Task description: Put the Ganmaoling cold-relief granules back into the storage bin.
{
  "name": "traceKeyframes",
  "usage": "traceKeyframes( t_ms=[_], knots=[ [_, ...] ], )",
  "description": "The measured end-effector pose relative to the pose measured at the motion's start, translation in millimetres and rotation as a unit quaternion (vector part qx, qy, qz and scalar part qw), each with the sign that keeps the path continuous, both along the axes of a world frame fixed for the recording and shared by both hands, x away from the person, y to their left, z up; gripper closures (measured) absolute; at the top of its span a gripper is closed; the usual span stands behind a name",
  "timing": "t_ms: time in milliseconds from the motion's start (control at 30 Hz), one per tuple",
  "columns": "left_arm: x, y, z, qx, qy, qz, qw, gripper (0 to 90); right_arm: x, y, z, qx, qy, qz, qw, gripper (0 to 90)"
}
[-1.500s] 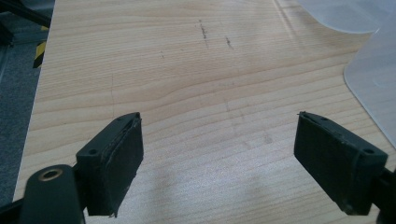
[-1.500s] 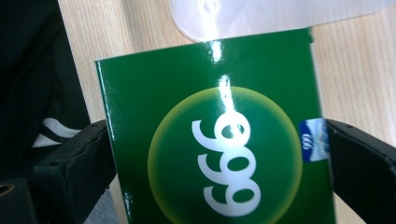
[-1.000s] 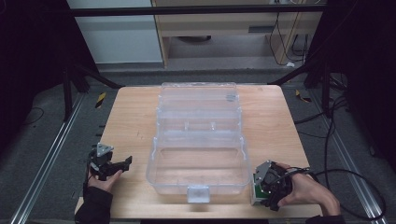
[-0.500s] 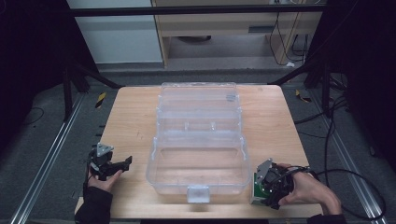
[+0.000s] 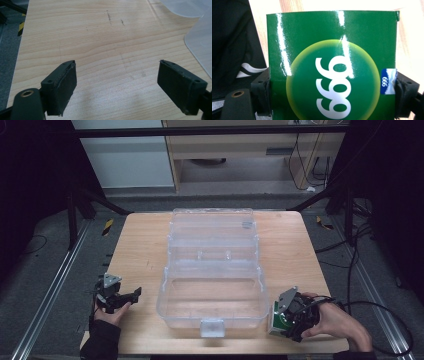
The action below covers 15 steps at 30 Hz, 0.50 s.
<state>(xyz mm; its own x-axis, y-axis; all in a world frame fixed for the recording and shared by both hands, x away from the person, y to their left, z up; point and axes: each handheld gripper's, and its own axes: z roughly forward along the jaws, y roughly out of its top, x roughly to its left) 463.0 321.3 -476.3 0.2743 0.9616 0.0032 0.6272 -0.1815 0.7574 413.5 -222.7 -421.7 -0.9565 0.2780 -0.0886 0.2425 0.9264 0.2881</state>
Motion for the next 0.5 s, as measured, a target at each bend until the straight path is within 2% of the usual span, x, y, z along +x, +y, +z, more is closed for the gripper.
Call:
traceKeyframes(
  t_ms=[300,500],
  knots=[
    [-0.1,-0.1,0.2,0.0,0.0,0.0,1.0,15.3,-5.3,-5.4,21.8,0.008,-0.005,-0.013,0.9999,16.1],
    [-0.1,-0.3,0.1,0.0,0.001,0.0,1.0,15.3,-7.2,-13.9,42.5,0.022,-0.026,-0.026,0.9991,16.1]
  ],
)
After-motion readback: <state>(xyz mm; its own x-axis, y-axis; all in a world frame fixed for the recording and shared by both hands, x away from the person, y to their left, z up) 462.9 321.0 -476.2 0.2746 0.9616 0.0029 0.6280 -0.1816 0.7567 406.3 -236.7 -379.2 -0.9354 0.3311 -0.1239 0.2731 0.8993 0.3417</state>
